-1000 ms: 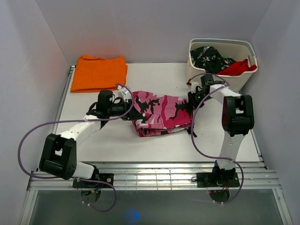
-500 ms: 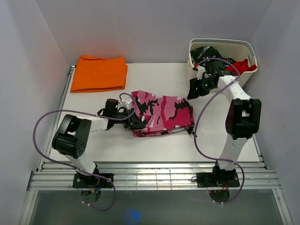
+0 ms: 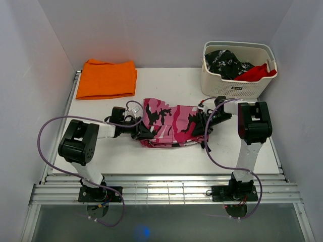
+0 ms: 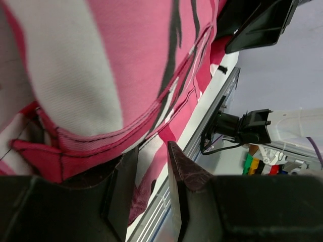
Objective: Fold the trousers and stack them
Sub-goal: Fold the trousers
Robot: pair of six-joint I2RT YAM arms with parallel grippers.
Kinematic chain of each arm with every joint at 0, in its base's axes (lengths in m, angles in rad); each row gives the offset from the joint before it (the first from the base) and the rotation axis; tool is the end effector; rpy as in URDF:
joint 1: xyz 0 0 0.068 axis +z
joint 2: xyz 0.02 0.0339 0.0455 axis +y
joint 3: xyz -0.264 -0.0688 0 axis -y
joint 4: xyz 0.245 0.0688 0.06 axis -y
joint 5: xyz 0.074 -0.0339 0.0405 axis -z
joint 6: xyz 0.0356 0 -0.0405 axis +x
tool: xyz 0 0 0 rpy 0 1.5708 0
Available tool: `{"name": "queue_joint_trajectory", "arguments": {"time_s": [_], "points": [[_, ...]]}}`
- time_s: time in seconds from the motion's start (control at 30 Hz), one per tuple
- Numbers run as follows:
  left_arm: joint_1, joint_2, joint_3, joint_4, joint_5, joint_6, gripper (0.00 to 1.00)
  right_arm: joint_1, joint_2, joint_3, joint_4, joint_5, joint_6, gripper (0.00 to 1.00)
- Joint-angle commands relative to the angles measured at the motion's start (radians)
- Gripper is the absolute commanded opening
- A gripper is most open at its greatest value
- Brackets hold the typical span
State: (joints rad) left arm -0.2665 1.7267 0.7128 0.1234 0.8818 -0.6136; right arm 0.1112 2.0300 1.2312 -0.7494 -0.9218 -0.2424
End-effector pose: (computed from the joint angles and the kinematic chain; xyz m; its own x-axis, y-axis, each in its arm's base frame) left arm 0.2843 -0.1061 0.1229 -0.9793 -0.1121 -0.1688 0.0880 0.5148 -0.8528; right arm 0.3477 0.0674 0.1210 -0.9441 -0.2514 -0.2131 -0.3210 0.5545 0.7678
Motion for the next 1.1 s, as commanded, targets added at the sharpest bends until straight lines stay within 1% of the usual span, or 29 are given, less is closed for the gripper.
{"name": "queue_joint_trajectory", "arguments": {"time_s": [0.0, 0.17, 0.27, 0.33, 0.37, 0.4, 0.43, 0.5, 0.53, 0.6, 0.63, 0.7, 0.73, 0.77, 0.83, 0.87, 0.9, 0.93, 0.97, 1.0, 1.07], "points": [[0.061, 0.074, -0.058, -0.094, -0.167, 0.031, 0.43, -0.010, 0.013, -0.048, 0.034, 0.084, 0.009, 0.48], [0.099, 0.131, -0.058, -0.102, -0.179, 0.028, 0.40, -0.022, 0.044, -0.070, 0.077, 0.135, 0.034, 0.47], [0.105, 0.123, -0.047, -0.113, -0.176, 0.044, 0.39, -0.022, 0.032, -0.061, 0.076, 0.152, 0.026, 0.47], [0.107, 0.091, -0.032, -0.070, -0.023, 0.078, 0.41, -0.022, -0.003, -0.032, 0.056, 0.133, -0.017, 0.46], [0.107, 0.036, -0.029, -0.055, 0.043, 0.083, 0.44, -0.022, -0.045, -0.021, 0.044, 0.118, -0.032, 0.46], [0.107, -0.005, -0.027, -0.030, 0.163, 0.083, 0.45, -0.022, -0.066, -0.007, 0.018, 0.068, -0.050, 0.47], [0.107, -0.051, -0.021, 0.010, 0.205, 0.084, 0.45, -0.022, -0.089, 0.023, 0.003, 0.040, -0.085, 0.48], [0.107, -0.175, 0.026, 0.025, 0.274, 0.101, 0.47, -0.022, -0.149, 0.056, -0.013, -0.033, -0.095, 0.52], [0.107, -0.197, 0.051, 0.028, 0.282, 0.106, 0.48, -0.022, -0.168, 0.086, -0.007, -0.054, -0.092, 0.57], [0.107, -0.208, 0.130, 0.021, 0.284, 0.101, 0.48, -0.021, -0.201, 0.112, 0.022, -0.090, -0.063, 0.61], [0.107, -0.201, 0.152, 0.022, 0.261, 0.098, 0.49, -0.021, -0.209, 0.122, 0.068, -0.095, -0.045, 0.66], [0.107, -0.174, 0.181, 0.062, 0.227, 0.040, 0.51, -0.021, -0.205, 0.148, 0.120, -0.088, 0.020, 0.71], [0.107, -0.129, 0.191, 0.105, 0.217, 0.019, 0.54, -0.021, -0.195, 0.160, 0.142, -0.086, 0.029, 0.73], [0.107, -0.101, 0.201, 0.116, 0.180, -0.013, 0.55, -0.021, -0.182, 0.175, 0.143, -0.081, 0.031, 0.74], [0.108, -0.038, 0.244, 0.169, 0.157, -0.046, 0.57, -0.019, -0.128, 0.217, 0.145, -0.074, 0.041, 0.75], [0.107, 0.024, 0.260, 0.186, 0.135, -0.061, 0.57, -0.019, -0.113, 0.224, 0.148, -0.074, 0.043, 0.76], [0.107, 0.054, 0.272, 0.217, 0.126, -0.104, 0.58, -0.019, -0.082, 0.229, 0.157, -0.071, 0.052, 0.75], [0.107, 0.086, 0.290, 0.290, 0.123, -0.124, 0.58, -0.019, -0.067, 0.228, 0.163, -0.065, 0.054, 0.75], [0.107, 0.149, 0.307, 0.306, 0.117, -0.135, 0.58, -0.021, -0.054, 0.222, 0.183, -0.061, 0.054, 0.75], [0.107, 0.184, 0.326, 0.315, 0.090, -0.150, 0.58, -0.019, -0.028, 0.200, 0.199, -0.046, 0.060, 0.75], [0.107, 0.261, 0.382, 0.337, 0.080, -0.166, 0.58, -0.021, -0.001, 0.180, 0.220, -0.031, 0.072, 0.73]]}}
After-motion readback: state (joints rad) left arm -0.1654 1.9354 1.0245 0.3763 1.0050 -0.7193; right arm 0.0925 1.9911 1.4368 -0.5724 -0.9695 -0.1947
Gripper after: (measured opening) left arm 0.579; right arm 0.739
